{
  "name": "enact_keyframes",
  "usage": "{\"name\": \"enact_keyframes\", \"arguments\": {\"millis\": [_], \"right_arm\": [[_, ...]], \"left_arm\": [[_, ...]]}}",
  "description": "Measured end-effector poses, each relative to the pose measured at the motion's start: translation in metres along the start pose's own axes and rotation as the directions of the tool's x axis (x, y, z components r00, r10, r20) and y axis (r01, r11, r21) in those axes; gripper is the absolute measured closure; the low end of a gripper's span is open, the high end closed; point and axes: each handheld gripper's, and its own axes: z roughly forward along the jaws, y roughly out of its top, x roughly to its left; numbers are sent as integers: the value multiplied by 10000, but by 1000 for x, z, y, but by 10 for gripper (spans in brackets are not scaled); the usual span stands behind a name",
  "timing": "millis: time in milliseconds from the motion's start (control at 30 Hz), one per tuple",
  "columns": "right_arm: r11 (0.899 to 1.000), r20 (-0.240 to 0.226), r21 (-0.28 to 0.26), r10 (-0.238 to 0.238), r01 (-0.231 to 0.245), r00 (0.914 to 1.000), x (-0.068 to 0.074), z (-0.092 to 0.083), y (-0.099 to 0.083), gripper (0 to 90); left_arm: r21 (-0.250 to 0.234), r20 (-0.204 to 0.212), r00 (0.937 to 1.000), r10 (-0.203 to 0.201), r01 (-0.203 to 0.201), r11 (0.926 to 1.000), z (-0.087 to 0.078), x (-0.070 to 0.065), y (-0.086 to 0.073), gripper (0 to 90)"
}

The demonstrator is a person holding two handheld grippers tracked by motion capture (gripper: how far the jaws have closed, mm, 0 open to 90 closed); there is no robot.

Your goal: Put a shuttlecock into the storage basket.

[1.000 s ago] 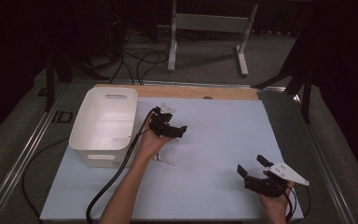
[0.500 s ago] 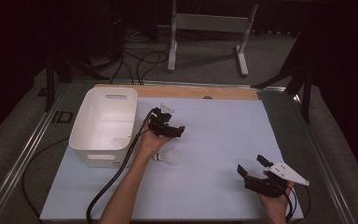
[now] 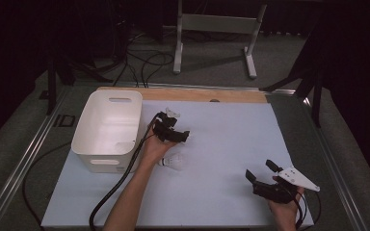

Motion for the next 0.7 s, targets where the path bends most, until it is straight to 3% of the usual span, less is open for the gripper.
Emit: {"name": "enact_keyframes", "arguments": {"millis": [233,500,700], "right_arm": [[10000,-6,-15,10,-10,10000,0,0,0,99],[10000,-2,-5,-3,3,10000,0,0,0,99],[10000,-14,-6,14,-14,10000,0,0,0,99]], "left_arm": [[45,-271,9996,24,-23,10000,-2,1,-1,248],[-359,-366,9989,-303,289,9989,-10,6,2,477],[-191,-603,9969,-510,500,9986,-10,10,1,607]]}}
